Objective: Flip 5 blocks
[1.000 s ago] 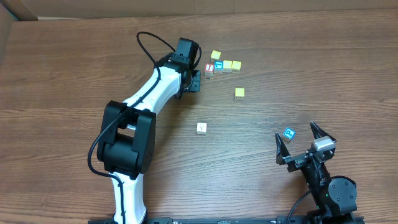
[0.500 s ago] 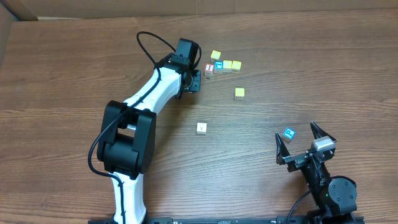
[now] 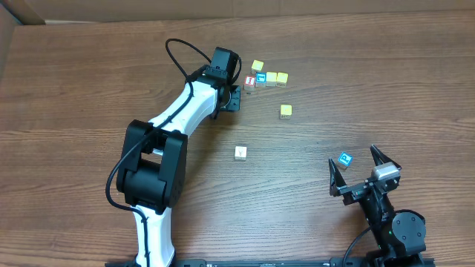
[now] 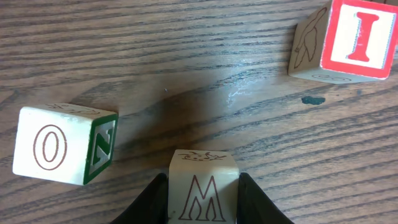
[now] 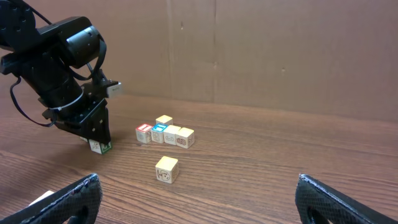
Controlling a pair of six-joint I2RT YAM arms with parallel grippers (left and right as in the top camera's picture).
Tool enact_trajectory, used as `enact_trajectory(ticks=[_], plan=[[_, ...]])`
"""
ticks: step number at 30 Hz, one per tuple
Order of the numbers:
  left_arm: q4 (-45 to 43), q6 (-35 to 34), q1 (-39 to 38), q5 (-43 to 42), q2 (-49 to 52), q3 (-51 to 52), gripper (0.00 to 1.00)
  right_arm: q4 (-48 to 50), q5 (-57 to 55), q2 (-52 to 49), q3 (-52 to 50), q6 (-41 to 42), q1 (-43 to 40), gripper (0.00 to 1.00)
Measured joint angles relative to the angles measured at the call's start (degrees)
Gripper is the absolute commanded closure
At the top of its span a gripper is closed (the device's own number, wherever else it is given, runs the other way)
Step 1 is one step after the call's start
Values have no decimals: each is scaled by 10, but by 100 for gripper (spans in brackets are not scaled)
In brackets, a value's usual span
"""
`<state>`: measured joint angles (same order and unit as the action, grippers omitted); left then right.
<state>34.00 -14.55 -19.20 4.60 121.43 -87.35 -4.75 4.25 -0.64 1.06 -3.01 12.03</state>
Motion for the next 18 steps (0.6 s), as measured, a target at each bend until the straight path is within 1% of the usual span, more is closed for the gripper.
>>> enact_trajectory(ticks=[3,6,12,18], plan=[[3,0,0,0,0,0,74,0,0,0,0,0,0,0],[5,0,0,0,0,0,71,0,0,0,0,0,0,0],[38,0,0,0,-3,0,72,0,0,0,0,0,0,0],[72,-3,0,-1,-49,0,72,0,0,0,0,0,0,0]])
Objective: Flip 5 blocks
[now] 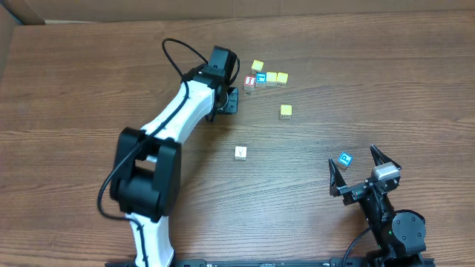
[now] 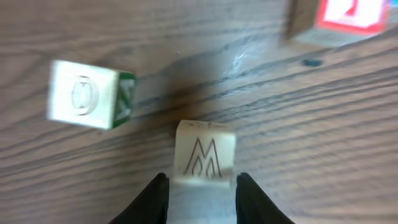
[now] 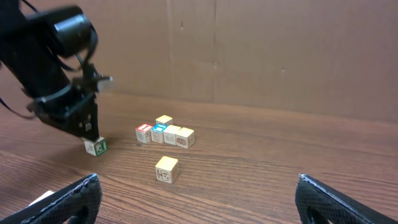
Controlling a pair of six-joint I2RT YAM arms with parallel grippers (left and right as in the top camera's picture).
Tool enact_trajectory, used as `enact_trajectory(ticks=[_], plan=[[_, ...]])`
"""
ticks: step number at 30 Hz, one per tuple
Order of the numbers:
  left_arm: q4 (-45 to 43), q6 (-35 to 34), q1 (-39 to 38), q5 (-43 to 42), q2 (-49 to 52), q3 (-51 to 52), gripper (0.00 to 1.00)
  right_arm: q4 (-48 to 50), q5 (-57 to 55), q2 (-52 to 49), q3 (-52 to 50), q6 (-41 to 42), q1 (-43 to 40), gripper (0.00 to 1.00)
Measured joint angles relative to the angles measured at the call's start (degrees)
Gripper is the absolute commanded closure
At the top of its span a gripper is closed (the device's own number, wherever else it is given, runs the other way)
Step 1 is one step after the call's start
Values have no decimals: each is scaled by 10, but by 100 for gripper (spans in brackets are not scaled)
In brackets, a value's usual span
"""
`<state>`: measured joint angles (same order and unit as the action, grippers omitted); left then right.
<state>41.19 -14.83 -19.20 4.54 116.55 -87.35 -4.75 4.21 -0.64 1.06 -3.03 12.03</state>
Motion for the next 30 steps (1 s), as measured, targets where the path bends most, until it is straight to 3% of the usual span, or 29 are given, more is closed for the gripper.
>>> enact_trajectory(ticks=[4,8,13,20,30], plan=[[42,-5,0,-10,-58,0,72,0,0,0,0,0,0,0],[80,-15,0,-16,-99,0,65,0,0,0,0,0,0,0],[72,-17,0,-19,-99,0,56,0,0,0,0,0,0,0],[60,-24,1,-22,-70,-8,57,0,0,0,0,0,0,0],[206,-25,1,-26,35,-221,55,0,0,0,0,0,0,0]])
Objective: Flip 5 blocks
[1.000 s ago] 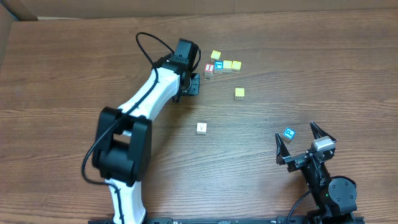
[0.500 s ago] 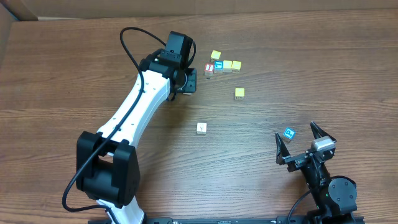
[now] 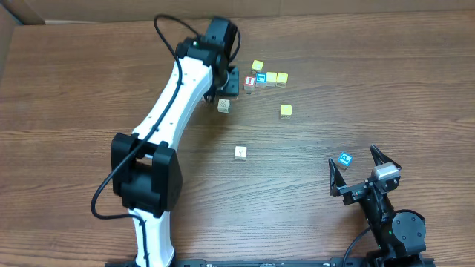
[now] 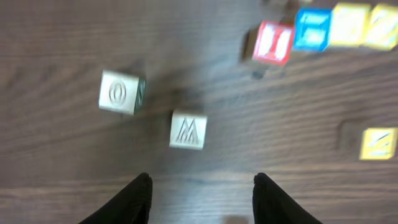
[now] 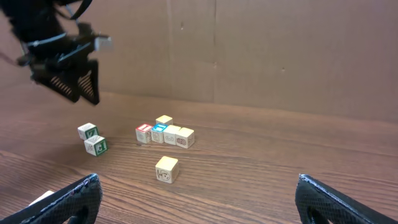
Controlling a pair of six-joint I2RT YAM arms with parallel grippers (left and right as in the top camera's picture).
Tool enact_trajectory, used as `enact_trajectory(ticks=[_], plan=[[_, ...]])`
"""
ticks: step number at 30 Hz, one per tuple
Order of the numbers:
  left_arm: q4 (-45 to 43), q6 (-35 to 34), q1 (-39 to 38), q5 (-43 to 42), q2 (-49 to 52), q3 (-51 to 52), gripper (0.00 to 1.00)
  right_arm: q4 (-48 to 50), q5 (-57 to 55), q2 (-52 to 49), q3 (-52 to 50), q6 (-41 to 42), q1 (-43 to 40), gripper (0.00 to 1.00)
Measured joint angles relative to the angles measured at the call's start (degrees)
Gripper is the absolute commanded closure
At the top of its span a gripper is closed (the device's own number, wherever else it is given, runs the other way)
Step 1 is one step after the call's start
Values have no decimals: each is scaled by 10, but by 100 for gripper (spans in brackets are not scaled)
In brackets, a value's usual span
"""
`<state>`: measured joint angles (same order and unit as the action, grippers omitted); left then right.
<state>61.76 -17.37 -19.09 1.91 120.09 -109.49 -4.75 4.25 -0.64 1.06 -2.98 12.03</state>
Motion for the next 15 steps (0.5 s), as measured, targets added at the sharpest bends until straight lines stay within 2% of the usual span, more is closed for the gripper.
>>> enact_trajectory(ticks=[15], plan=[[-41,0,0,0,72,-17,55,0,0,0,0,0,0,0]])
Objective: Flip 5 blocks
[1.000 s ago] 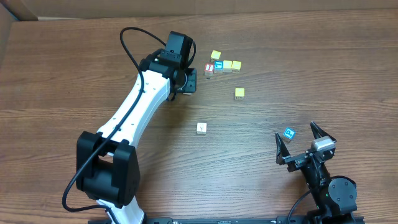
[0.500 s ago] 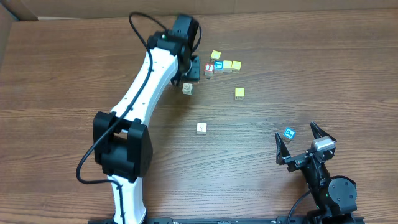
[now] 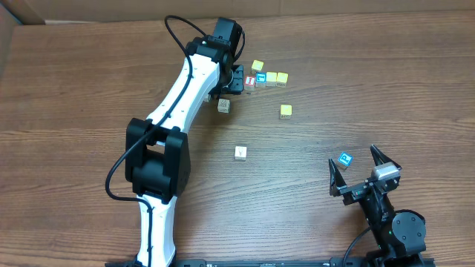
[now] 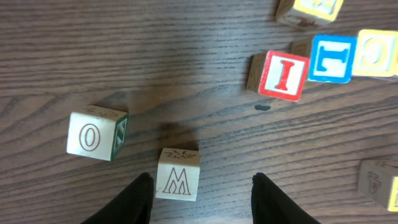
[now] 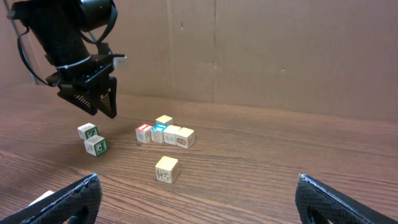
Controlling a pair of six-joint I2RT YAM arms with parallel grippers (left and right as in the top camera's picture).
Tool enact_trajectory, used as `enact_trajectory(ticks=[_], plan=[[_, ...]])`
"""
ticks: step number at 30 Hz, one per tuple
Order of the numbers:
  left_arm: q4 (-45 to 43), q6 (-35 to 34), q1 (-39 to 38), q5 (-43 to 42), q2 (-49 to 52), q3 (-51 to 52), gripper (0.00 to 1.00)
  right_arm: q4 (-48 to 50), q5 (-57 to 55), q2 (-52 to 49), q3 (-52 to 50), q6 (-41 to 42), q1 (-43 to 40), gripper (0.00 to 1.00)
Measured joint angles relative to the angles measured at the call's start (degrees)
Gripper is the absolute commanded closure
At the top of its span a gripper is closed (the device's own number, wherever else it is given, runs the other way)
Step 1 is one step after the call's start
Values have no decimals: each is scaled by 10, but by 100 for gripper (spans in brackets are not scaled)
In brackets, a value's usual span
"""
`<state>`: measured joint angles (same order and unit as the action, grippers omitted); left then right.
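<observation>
My left gripper (image 3: 231, 80) hangs open just above the table, its tips (image 4: 200, 198) straddling bare wood. The M block (image 4: 178, 174) lies just ahead, close to the left finger, untouched. An O block with a green side (image 4: 96, 135) sits to its left. The red I block (image 4: 284, 74) heads a row with a blue block (image 4: 333, 58) and yellow ones (image 3: 277, 77). My right gripper (image 5: 199, 202) rests open and empty at the near right, next to a blue block (image 3: 345, 159).
A single yellow block (image 3: 286, 110) lies below the row, another yellow one (image 3: 257, 66) above it. A white block (image 3: 240, 153) sits mid-table. A cardboard wall (image 5: 280, 50) stands behind the table.
My left gripper, still open, is now lower and closer to the blocks, which look larger and sharp in its view. No block has moved. The right arm is unchanged.
First my left gripper was shut on the M block on the table beside the O block. It still held it a moment later. Then it stood open and high, with the M block free on the wood. Now it hangs open, low over that block.
</observation>
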<state>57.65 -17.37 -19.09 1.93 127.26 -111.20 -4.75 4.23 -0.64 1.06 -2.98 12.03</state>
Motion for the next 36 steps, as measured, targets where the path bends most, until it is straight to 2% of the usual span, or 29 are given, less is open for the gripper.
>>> enact_trajectory(ticks=[23,36], plan=[[-11,0,0,0,5,0,56,0,0,0,0,0,0,0],[-11,26,0,6,58,-1,58,0,0,0,0,0,0,0]])
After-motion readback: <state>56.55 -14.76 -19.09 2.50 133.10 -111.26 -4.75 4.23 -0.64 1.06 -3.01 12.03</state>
